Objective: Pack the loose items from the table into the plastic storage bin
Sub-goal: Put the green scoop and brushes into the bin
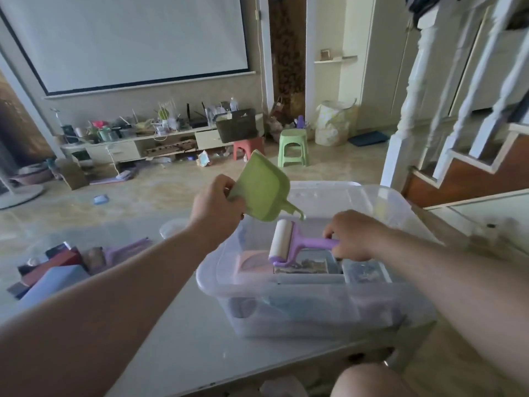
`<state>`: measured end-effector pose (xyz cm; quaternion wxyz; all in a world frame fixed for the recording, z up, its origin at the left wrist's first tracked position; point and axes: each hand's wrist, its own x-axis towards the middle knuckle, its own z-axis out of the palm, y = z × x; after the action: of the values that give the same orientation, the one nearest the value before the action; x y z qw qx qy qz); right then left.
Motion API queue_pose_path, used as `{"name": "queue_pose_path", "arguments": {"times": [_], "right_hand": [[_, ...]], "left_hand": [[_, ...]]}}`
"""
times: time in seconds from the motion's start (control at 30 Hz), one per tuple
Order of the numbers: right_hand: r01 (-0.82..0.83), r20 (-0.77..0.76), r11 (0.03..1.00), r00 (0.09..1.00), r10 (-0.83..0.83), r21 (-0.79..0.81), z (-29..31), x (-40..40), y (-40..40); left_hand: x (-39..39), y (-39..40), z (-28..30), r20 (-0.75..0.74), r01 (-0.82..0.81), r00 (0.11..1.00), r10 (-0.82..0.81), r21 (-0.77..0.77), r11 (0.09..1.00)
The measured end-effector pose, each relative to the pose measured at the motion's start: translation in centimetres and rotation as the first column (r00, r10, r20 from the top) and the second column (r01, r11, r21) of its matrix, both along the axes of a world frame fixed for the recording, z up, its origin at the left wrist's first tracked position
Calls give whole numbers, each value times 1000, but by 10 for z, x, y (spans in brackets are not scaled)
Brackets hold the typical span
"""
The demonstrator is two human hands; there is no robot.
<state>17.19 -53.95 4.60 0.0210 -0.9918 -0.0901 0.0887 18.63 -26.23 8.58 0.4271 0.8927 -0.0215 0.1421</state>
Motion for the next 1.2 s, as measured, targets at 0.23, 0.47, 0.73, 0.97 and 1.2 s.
{"name": "queue_pose_path", "arguments": {"times": [0.23,0.47,0.73,0.97,1.2], "right_hand": [[-197,-75,980,977,199,32,-55,58,56],[-90,-22,972,995,97,216,-53,59,50],[-264,417,869,906,74,418,-31,59,39],[-63,263,830,959,-104,554,0,54,9],[387,-421,-217,897,-136,896,0,46,-32]], "left_hand": [[26,13,-38,42,136,987,-154,282,950],[35,18,-46,-80,184,983,-167,313,932],[44,-5,-38,-289,131,939,-185,-196,972],[35,-28,-48,-402,101,862,-308,-459,883],[29,-56,-58,-350,216,840,-415,-485,847]]}}
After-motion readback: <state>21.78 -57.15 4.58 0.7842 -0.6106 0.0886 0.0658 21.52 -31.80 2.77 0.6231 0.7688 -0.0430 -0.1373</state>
